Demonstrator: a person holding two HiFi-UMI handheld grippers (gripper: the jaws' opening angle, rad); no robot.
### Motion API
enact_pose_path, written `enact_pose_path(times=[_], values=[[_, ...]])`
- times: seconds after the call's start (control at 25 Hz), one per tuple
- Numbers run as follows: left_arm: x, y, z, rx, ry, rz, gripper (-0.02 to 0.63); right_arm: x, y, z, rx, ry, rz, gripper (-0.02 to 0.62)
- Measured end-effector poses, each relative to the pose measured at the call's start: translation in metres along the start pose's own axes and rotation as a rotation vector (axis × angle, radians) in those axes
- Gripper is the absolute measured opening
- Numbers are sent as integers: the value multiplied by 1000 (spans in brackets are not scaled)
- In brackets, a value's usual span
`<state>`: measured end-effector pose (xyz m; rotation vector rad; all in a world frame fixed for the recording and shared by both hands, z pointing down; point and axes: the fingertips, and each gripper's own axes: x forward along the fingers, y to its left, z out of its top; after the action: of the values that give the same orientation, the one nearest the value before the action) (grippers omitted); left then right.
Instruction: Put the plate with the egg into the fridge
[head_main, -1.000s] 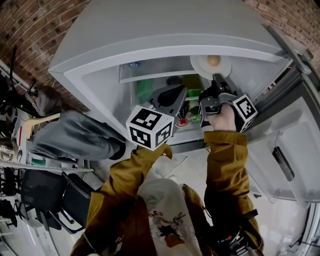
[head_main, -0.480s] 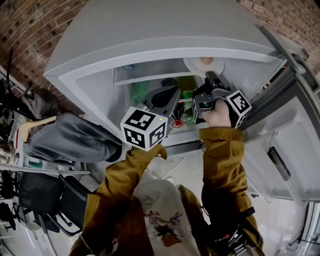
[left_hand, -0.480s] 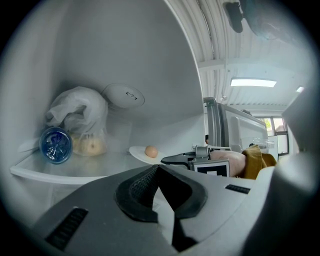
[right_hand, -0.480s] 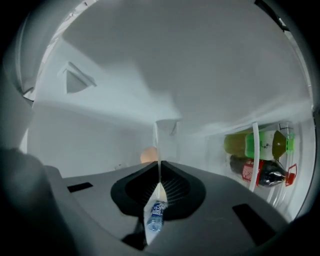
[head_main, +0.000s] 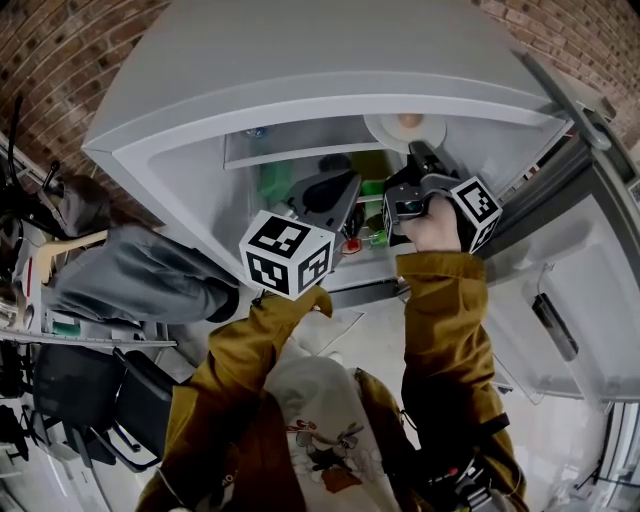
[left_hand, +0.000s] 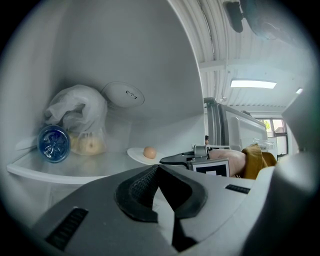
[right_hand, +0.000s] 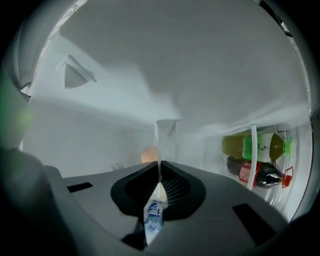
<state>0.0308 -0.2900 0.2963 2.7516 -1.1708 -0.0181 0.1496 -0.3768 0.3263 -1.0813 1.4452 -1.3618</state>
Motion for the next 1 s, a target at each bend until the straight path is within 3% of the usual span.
enact_pose_path(times=[1.0], values=[[-10, 9, 0, -11, -9, 18, 6, 12, -16, -5, 68, 0, -58, 20]])
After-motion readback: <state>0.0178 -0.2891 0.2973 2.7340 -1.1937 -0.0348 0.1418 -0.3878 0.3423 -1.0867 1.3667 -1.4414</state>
